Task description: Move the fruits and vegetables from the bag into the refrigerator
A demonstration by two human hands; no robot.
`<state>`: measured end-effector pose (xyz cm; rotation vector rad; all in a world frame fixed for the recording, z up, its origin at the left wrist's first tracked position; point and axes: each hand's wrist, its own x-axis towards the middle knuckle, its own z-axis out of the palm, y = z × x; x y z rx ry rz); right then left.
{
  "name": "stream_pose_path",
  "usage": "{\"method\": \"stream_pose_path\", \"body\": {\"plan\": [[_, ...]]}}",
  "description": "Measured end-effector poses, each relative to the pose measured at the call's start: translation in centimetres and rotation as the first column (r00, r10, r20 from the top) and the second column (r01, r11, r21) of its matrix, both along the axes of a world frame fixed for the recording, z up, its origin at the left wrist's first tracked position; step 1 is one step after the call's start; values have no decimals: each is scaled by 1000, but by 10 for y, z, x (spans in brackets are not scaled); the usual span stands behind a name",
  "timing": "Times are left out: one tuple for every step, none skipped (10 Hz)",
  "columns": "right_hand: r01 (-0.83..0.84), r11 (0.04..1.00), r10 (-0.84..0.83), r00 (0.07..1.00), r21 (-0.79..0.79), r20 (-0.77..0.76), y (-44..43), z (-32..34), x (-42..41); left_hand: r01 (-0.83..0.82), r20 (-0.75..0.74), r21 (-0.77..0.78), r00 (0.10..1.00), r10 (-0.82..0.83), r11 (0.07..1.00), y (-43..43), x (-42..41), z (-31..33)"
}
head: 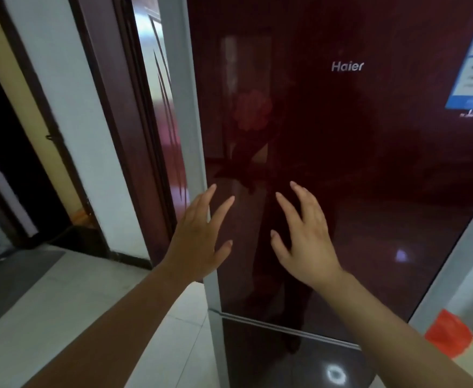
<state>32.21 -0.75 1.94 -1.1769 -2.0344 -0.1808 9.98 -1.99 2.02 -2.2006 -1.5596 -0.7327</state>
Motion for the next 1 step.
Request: {"method": "stream_pose_path", "body": {"plan": [[-29, 999, 32, 996, 36, -89, -32, 20, 2, 28, -15, 37, 999, -28, 999, -31, 1, 22]]}}
